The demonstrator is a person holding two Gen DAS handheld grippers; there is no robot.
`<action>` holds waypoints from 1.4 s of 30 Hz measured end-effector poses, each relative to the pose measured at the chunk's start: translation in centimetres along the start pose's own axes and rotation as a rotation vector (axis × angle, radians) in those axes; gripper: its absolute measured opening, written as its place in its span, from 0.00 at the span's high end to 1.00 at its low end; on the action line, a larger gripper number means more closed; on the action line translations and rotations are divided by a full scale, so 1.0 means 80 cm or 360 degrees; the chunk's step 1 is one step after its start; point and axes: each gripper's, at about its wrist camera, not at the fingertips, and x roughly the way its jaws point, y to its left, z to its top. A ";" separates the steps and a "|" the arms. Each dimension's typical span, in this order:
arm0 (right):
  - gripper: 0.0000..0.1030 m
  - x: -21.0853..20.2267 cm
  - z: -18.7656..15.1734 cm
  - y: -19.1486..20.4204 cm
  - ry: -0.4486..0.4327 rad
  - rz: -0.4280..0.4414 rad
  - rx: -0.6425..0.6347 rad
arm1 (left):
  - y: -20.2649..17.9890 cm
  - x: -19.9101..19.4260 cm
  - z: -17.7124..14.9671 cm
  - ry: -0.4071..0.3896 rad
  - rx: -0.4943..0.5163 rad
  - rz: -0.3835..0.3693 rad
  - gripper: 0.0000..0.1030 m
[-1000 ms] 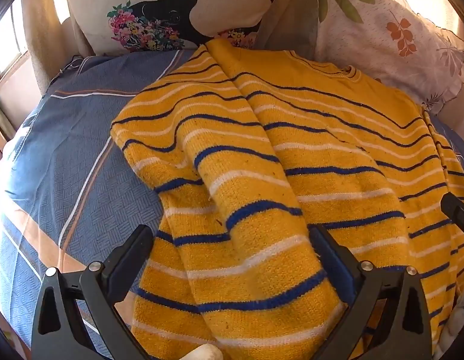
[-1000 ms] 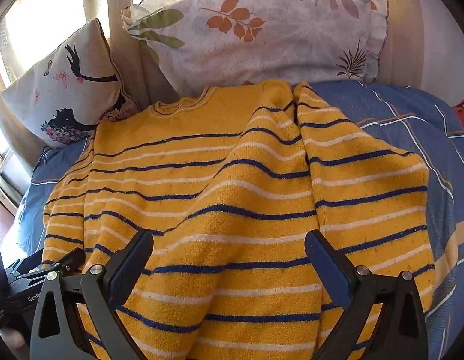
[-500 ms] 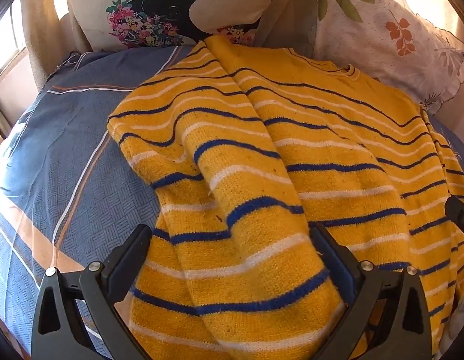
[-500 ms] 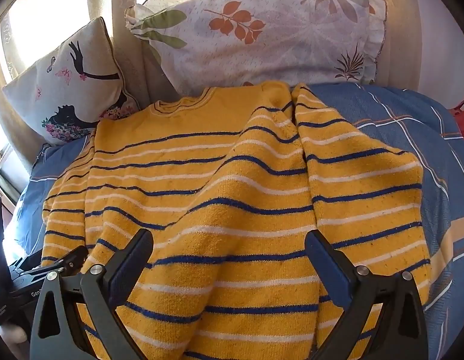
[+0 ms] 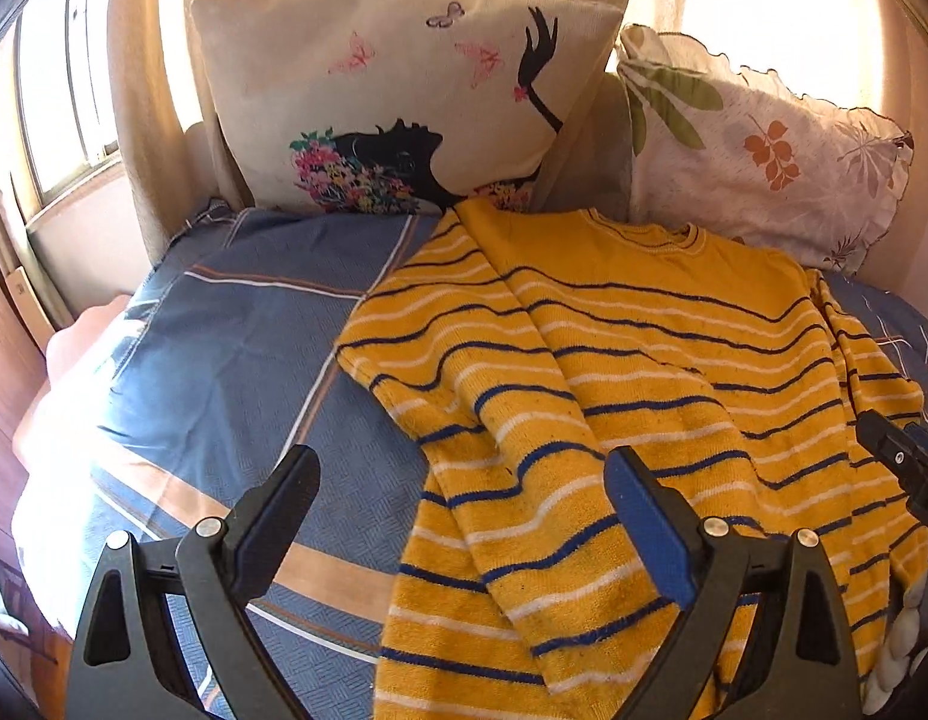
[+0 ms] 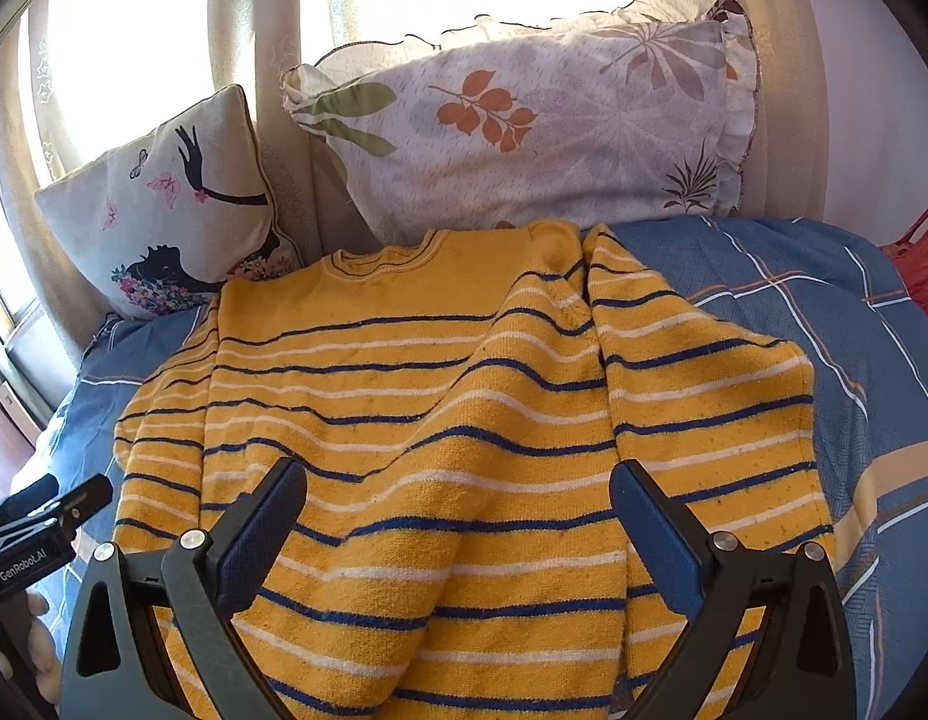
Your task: Fold small clothes
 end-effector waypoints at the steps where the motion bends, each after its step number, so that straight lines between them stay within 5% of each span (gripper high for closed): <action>1: 0.00 0.000 -0.001 0.003 0.0010 0.0004 -0.0009 | 0.001 -0.002 0.003 -0.0007 -0.0002 -0.0005 0.07; 34: 0.00 0.022 -0.016 0.012 0.0162 0.0013 -0.0016 | 0.008 0.034 -0.013 0.0194 -0.0052 -0.0016 0.07; 42: 0.00 0.025 -0.018 0.010 0.0181 0.0013 -0.0010 | 0.013 0.044 -0.024 0.0298 -0.0096 -0.0207 0.07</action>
